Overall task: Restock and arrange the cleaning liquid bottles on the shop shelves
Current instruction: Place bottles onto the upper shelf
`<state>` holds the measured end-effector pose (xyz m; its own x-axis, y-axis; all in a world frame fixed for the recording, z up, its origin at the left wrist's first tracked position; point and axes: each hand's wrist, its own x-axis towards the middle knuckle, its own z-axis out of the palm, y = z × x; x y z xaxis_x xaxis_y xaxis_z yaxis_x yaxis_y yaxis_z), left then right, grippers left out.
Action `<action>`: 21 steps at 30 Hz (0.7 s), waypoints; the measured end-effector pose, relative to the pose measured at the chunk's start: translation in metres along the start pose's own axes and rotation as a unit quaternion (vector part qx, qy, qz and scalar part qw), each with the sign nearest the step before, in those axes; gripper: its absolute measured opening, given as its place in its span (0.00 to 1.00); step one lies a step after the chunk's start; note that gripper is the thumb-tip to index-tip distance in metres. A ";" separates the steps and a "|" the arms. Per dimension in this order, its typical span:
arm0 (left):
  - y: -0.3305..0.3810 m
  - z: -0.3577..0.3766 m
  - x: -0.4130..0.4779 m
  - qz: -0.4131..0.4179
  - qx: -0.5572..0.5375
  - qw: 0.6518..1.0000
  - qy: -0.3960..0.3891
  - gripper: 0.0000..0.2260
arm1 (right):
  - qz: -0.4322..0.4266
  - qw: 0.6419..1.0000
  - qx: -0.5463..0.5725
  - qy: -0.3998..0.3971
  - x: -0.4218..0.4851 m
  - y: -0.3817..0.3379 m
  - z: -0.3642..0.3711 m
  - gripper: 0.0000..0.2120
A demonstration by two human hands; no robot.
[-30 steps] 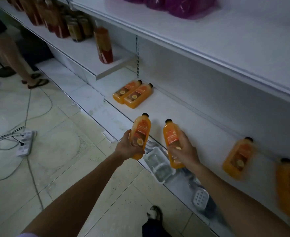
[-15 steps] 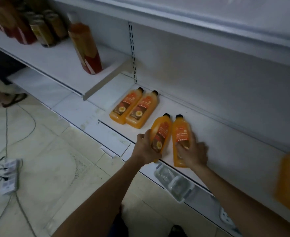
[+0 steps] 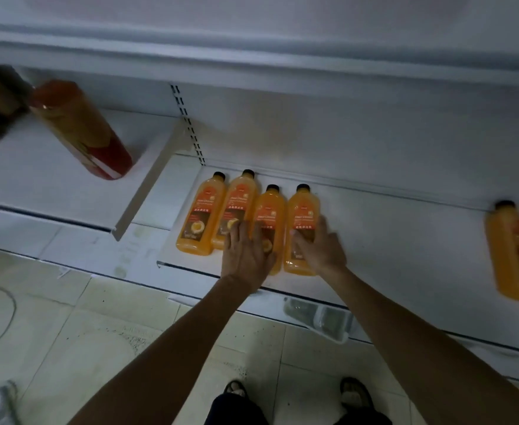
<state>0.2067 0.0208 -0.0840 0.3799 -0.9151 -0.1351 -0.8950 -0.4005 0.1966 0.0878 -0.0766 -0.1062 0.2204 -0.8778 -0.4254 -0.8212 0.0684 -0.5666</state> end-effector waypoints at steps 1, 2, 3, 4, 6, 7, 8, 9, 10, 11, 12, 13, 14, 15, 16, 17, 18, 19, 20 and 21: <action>0.001 -0.006 0.004 0.020 -0.021 1.000 -0.005 0.28 | 0.008 1.000 0.007 -0.002 -0.002 0.002 -0.004 0.35; 0.003 -0.013 0.009 0.040 -0.035 0.998 -0.014 0.25 | 0.019 1.000 0.012 -0.001 -0.003 0.005 -0.010 0.34; 0.009 -0.019 0.014 0.055 -0.041 0.997 -0.022 0.23 | 0.027 1.000 0.013 0.003 -0.004 0.010 -0.019 0.32; 0.017 -0.025 0.019 0.063 -0.040 0.997 -0.028 0.22 | 0.031 0.999 0.014 0.010 -0.006 0.015 -0.030 0.31; 0.042 -0.033 0.025 0.073 -0.046 0.995 -0.040 0.20 | 0.029 0.999 0.022 0.028 -0.008 0.032 -0.055 0.28; 0.057 -0.034 0.026 0.085 -0.052 0.994 -0.046 0.20 | 0.032 0.998 0.031 0.036 -0.009 0.043 -0.069 0.28; 0.073 -0.033 0.026 0.097 -0.057 0.992 -0.053 0.20 | 0.038 0.998 0.038 0.045 -0.011 0.055 -0.083 0.28; 0.090 -0.031 0.025 0.108 -0.064 0.990 -0.060 0.20 | 0.046 0.996 0.046 0.056 -0.013 0.068 -0.099 0.28; 0.108 -0.028 0.025 0.119 -0.071 0.988 -0.065 0.20 | 0.054 0.995 0.053 0.070 -0.016 0.082 -0.114 0.28; 0.126 -0.024 0.026 0.132 -0.076 0.986 -0.068 0.20 | 0.061 0.993 0.060 0.085 -0.019 0.097 -0.130 0.28; 0.146 -0.021 0.026 0.144 -0.078 0.984 -0.070 0.20 | 0.069 0.990 0.063 0.102 -0.022 0.113 -0.147 0.27; 0.168 -0.018 0.026 0.151 -0.083 0.982 -0.074 0.20 | 0.078 0.987 0.066 0.121 -0.024 0.130 -0.164 0.27; 0.190 -0.016 0.026 0.155 -0.094 0.980 -0.079 0.20 | 0.089 0.984 0.068 0.141 -0.027 0.147 -0.182 0.26; 0.212 -0.013 0.026 0.158 -0.107 0.978 -0.085 0.20 | 0.097 0.980 0.072 0.161 -0.028 0.165 -0.199 0.26; 0.233 -0.009 0.025 0.161 -0.121 0.975 -0.090 0.20 | 0.106 0.976 0.076 0.176 -0.028 0.184 -0.215 0.24; 0.254 -0.004 0.025 0.162 -0.135 0.973 -0.093 0.21 | 0.113 0.972 0.079 0.188 -0.030 0.203 -0.230 0.23; 0.274 0.002 0.025 0.160 -0.149 0.971 -0.098 0.20 | 0.120 0.970 0.081 0.197 -0.031 0.223 -0.245 0.23; 0.293 0.009 0.024 0.153 -0.161 0.969 -0.105 0.20 | 0.127 0.967 0.082 0.204 -0.033 0.242 -0.257 0.24; 0.311 0.017 0.022 0.146 -0.171 0.968 -0.112 0.20 | 0.136 0.965 0.082 0.211 -0.036 0.261 -0.267 0.25; 0.332 0.026 0.021 0.139 -0.179 0.967 -0.118 0.21 | 0.144 0.962 0.079 0.218 -0.039 0.283 -0.280 0.25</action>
<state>-0.0884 -0.1300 -0.0465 0.0347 -0.9704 -0.2392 -0.8002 -0.1704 0.5750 -0.3005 -0.1559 -0.0522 -0.2737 -0.9249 -0.2641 -0.7168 0.3792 -0.5852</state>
